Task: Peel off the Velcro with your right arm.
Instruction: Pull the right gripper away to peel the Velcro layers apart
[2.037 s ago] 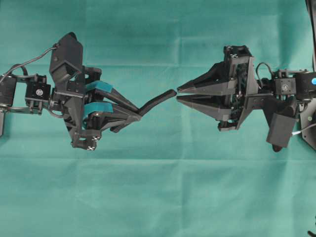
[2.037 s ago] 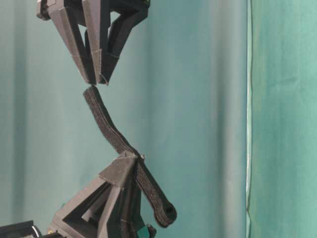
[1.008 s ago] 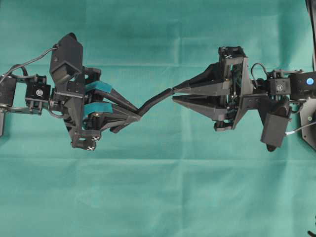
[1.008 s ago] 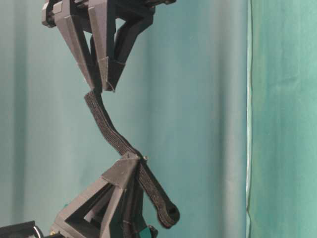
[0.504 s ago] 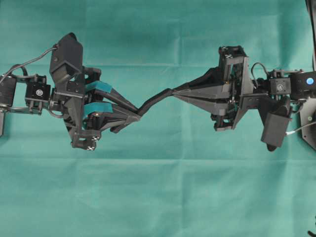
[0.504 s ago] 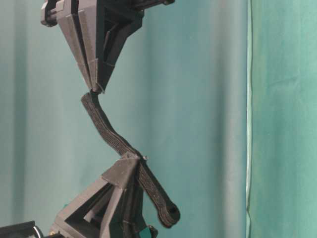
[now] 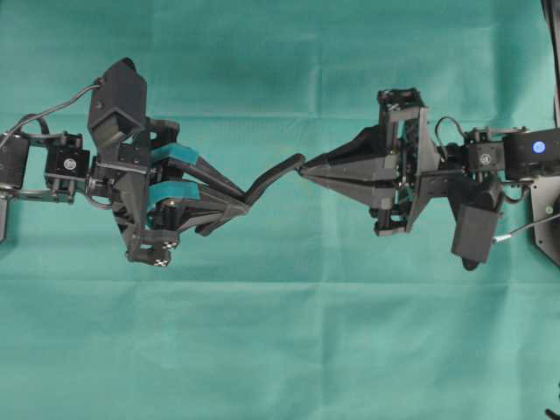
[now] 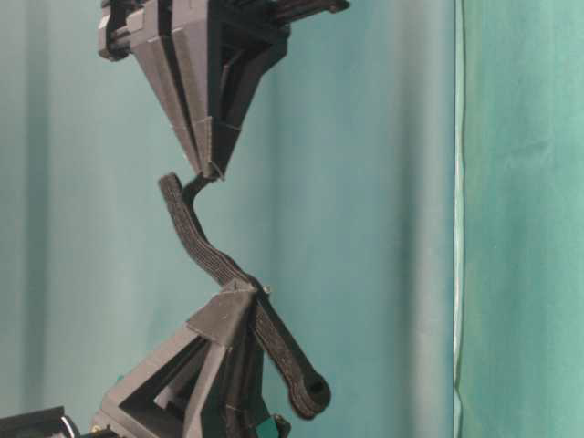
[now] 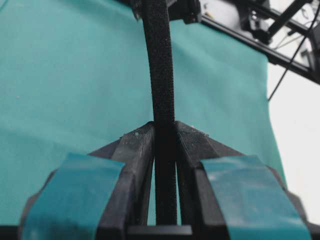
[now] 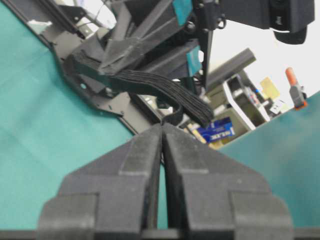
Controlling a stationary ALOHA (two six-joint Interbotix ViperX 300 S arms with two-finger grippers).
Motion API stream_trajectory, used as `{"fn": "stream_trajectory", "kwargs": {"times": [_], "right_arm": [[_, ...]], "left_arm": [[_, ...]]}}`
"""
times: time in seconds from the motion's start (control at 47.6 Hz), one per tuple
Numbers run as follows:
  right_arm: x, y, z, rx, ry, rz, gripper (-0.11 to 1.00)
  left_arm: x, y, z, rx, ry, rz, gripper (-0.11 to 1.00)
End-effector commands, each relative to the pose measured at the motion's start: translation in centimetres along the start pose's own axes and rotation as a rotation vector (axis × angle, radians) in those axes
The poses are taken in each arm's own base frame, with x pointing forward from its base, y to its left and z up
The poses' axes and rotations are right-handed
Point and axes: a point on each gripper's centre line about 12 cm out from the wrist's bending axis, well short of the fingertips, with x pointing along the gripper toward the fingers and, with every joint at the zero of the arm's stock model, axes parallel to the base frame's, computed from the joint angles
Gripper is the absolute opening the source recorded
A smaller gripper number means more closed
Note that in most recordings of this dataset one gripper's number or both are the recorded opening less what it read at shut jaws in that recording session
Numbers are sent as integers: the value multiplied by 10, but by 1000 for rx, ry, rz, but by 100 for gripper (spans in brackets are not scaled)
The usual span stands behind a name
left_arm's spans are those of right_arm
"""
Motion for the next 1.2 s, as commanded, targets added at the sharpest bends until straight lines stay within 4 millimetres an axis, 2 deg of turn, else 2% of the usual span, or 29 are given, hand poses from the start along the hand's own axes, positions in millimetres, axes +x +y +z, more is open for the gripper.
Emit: {"fn": "stream_trajectory", "kwargs": {"times": [0.0,0.441,1.176], "right_arm": [[4,-5,8,-1,-29,-15,-10],[6,1,10,4,-34,1,-10],[14,21,9,15,-34,60,-10]], "left_arm": [[-1,-2,7,1,-28,-10,10],[-1,-3,8,-1,-33,-12,10],[-1,-4,10,-1,-51,-21,10]]}}
